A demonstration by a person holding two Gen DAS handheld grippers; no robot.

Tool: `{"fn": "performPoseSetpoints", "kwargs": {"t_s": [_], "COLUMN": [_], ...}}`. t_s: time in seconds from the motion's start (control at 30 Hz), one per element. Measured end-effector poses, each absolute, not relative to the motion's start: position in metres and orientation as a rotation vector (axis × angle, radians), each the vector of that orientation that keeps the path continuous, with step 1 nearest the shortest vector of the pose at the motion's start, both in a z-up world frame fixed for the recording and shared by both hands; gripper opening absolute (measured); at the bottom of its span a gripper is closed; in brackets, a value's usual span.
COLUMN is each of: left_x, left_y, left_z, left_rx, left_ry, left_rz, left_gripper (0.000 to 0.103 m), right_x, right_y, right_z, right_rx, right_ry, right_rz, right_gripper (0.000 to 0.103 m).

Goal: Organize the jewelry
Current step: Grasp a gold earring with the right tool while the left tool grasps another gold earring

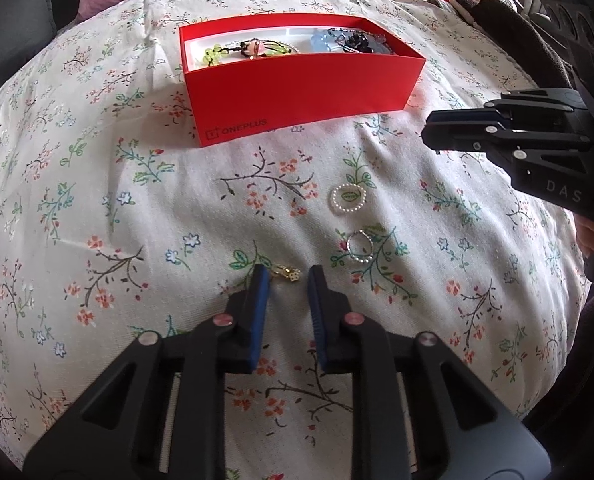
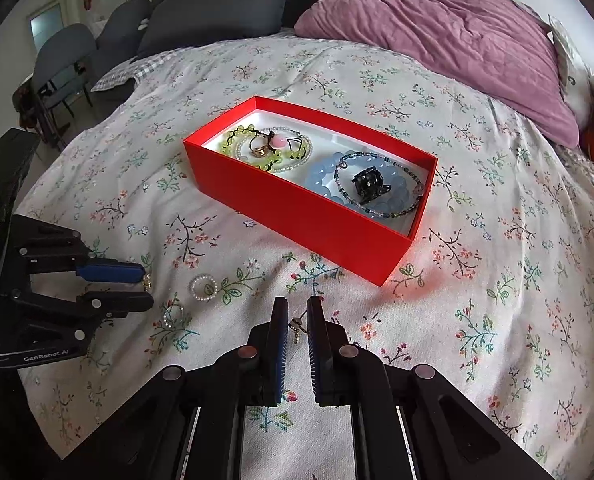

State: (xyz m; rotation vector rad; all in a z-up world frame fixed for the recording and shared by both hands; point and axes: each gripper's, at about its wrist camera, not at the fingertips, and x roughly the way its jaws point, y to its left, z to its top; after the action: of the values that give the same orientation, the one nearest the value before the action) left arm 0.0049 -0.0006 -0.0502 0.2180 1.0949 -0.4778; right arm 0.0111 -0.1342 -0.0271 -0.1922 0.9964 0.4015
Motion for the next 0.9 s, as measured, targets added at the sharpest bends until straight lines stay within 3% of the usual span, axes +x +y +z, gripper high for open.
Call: {"fn": "performPoseSetpoints", "kwargs": {"t_s": [0.1, 0.9], "left_x": [0.007, 0.014], "left_y": [0.002, 0.021], "left_z": [-0.050, -0.021], "left_rx": [0.215, 0.188], "left_ry": [1.092, 1.018], "left_rz": [-0.463, -0.381], "left_gripper": [0.011, 0.011], "right_x": [0.010, 0.010], "right_y": [-0.133, -0.138], "right_z": [-0.026, 0.001], "right_rx": [-0.191, -0.143], "right_ry": [0.995, 0.979], "right_rz": [0.403, 0.360], "right_gripper": [0.009, 0.009]}}
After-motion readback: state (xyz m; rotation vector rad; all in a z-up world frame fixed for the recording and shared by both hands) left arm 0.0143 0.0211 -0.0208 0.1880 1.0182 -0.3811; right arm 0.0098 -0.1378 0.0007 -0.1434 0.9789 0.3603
